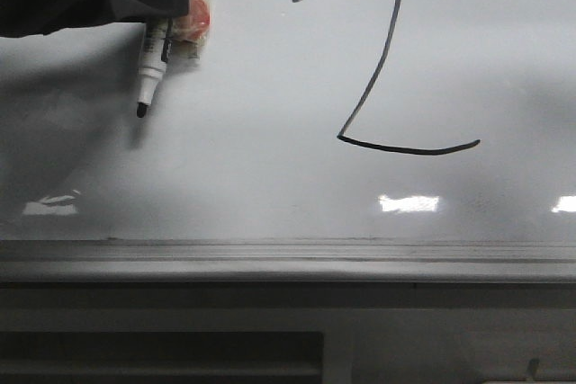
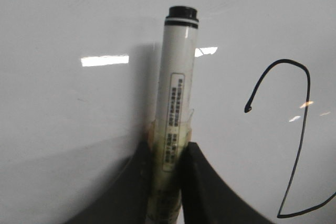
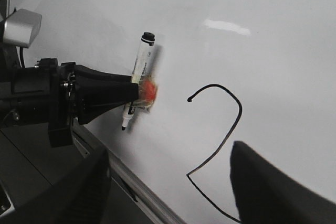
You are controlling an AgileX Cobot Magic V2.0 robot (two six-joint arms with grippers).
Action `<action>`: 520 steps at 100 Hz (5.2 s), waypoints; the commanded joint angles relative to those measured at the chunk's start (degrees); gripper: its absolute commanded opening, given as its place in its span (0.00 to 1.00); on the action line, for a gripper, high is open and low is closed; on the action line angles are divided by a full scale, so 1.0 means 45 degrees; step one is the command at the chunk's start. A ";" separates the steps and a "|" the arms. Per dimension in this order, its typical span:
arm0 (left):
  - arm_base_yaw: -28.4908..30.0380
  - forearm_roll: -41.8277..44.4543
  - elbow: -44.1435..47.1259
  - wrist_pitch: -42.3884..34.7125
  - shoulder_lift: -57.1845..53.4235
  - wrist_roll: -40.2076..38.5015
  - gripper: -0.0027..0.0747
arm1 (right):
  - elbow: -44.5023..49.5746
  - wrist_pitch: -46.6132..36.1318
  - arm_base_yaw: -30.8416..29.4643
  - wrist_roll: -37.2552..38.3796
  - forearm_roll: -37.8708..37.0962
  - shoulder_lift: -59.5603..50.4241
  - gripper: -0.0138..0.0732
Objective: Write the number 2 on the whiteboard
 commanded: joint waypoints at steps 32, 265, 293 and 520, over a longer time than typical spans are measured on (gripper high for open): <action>-0.0023 0.0385 -0.0434 -0.1123 -0.0168 -0.0129 0.57 | -0.0339 -0.0480 -0.0089 -0.0018 0.0691 -0.0065 0.66; -0.0073 0.0069 0.4843 0.4412 -1.3460 0.4881 0.01 | 0.7237 -0.4837 -0.0087 -0.0565 0.1184 -0.8763 0.10; 0.0742 0.2887 0.5151 0.4339 -1.3404 0.4004 0.01 | 0.7237 -0.4837 -0.0087 -0.0565 0.1184 -0.8763 0.10; 1.2381 1.3452 0.7538 0.6326 -1.5406 -0.7882 0.01 | 0.7257 -0.7213 -0.0596 0.5947 -0.7235 -0.8570 0.10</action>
